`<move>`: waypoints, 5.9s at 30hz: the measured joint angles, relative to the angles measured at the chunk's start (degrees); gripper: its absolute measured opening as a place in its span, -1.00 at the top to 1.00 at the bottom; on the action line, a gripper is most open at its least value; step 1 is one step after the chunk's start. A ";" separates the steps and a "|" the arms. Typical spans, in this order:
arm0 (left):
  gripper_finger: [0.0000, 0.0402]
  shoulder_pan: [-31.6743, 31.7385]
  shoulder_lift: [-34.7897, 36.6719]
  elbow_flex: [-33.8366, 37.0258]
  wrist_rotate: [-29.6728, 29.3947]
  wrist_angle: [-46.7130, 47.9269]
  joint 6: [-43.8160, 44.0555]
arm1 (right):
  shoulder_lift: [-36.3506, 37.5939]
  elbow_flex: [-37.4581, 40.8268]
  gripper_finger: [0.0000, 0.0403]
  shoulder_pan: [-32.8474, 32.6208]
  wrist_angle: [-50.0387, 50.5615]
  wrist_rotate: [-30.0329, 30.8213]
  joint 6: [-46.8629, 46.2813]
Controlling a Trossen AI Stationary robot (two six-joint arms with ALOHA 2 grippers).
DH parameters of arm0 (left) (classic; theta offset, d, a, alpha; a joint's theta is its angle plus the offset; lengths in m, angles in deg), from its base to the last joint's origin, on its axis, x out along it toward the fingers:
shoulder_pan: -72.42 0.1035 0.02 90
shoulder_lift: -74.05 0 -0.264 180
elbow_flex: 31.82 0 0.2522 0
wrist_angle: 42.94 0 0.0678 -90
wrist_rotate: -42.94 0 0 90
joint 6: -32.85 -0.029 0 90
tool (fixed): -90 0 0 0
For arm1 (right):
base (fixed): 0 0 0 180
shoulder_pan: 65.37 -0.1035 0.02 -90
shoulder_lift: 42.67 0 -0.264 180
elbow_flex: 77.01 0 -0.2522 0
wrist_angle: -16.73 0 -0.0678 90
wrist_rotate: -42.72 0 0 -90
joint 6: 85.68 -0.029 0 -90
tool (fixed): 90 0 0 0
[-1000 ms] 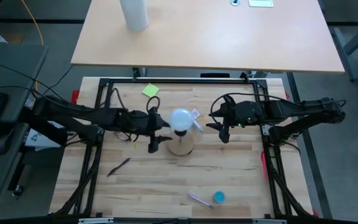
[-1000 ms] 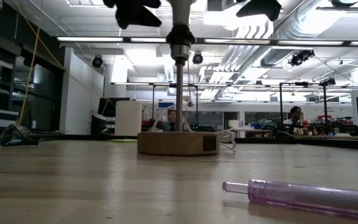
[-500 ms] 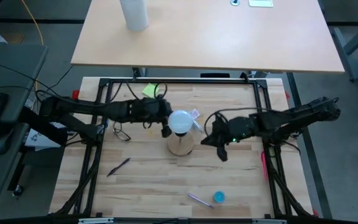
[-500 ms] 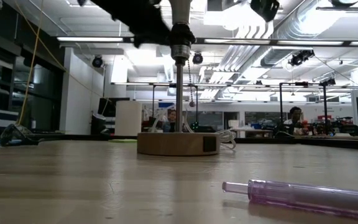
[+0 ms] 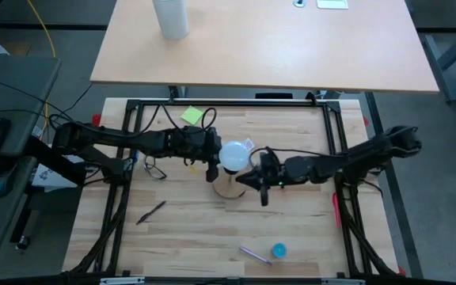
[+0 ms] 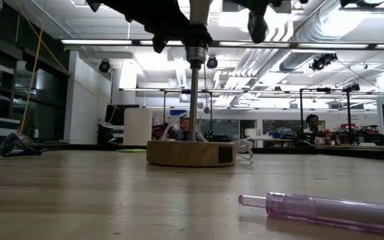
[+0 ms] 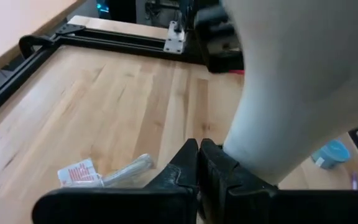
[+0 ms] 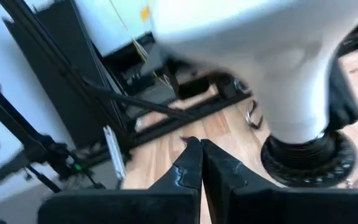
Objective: Screw lightbulb
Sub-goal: Remove the lightbulb from the lamp, then return to Home Position
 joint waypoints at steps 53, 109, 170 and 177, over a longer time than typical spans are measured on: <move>1.00 -1.31 1.48 0.09 -1.78 3.89 -3.50 | -5.56 -6.99 1.00 5.09 8.81 1.17 6.02; 1.00 -3.06 5.75 0.07 1.23 7.95 4.78 | 0.45 -6.96 1.00 4.49 17.04 3.65 11.60; 1.00 -6.87 25.16 32.78 -6.18 -28.73 19.01 | 37.77 -6.96 1.00 1.86 54.46 12.04 -0.98; 1.00 -6.28 25.42 48.36 -6.33 -46.68 21.85 | 45.43 -6.97 1.00 1.86 54.13 14.09 -6.71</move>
